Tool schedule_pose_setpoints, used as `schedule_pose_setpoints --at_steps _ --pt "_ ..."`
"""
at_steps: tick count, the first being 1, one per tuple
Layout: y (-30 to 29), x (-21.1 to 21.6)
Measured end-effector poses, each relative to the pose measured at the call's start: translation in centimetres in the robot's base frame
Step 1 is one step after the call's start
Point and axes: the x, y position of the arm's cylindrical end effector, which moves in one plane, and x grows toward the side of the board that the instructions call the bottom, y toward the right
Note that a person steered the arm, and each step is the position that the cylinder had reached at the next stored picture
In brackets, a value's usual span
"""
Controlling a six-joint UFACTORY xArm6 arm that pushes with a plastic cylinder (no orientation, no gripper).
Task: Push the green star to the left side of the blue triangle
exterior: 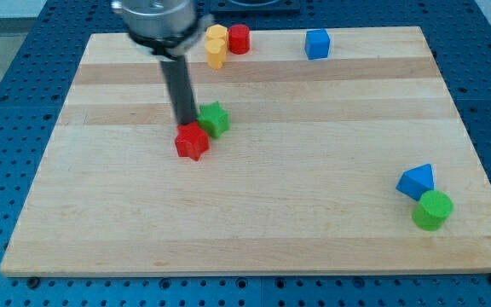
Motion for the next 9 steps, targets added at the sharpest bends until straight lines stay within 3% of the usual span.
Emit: schedule_pose_setpoints --at_steps 1,3,4,5,6,7,9 --pt "4.7 0.0" --pt "-2.0 -1.6" --pt "1.3 -5.2" --pt "9.4 -5.1" --pt "17.3 -0.1" --pt "17.5 0.5" --pt "5.1 -3.3"
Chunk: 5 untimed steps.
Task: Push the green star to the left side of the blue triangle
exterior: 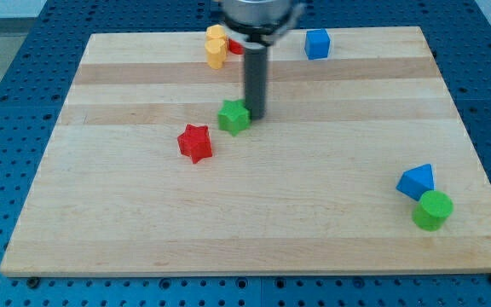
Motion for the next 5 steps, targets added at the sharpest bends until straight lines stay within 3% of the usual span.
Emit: schedule_pose_setpoints --at_steps 2,3,5 --pt "-4.5 -3.6" --pt "-6.1 -1.0" --pt "10.7 3.9"
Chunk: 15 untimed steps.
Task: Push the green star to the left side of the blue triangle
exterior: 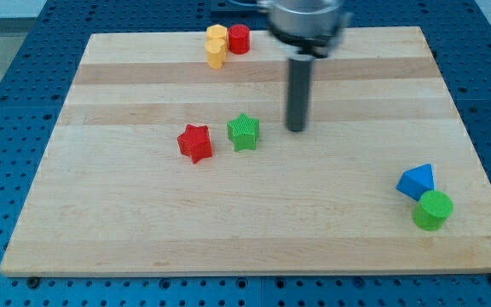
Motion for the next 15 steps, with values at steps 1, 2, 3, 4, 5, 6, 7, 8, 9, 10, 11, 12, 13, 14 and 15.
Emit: schedule_pose_setpoints --at_steps 1,2,3,4,5,6,7,8,9,10,11,12,13,14,15 --pt "-0.5 -0.7" --pt "-5.8 -4.5" --pt "-11.9 -4.5" --pt "-12.6 -1.1" --pt "-4.0 2.7" --pt "2.8 5.9" --pt "0.7 5.1" --pt "-5.6 3.2" --pt "-10.6 4.4" --pt "-9.6 7.9" --pt "-2.5 8.4" --pt "1.3 8.6" --pt "-3.2 9.7" --pt "-8.4 8.1" --pt "-8.9 2.6"
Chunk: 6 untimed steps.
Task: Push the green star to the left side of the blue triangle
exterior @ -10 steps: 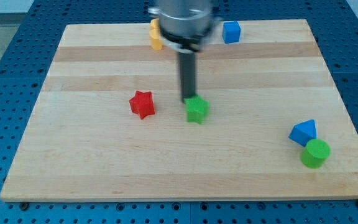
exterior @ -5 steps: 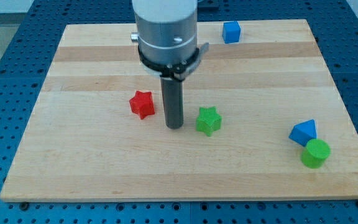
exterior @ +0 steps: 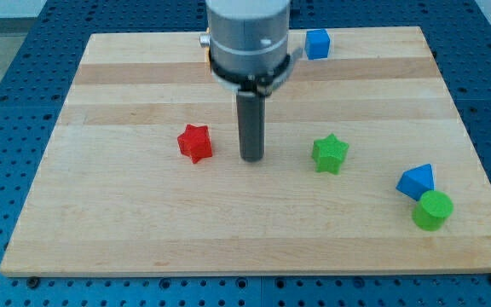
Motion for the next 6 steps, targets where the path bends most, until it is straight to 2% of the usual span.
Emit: schedule_pose_setpoints --at_steps 1,3,4,6 --pt "3.4 -2.1" --pt "12.5 3.5" --pt "14.9 3.9" --pt "13.6 5.0"
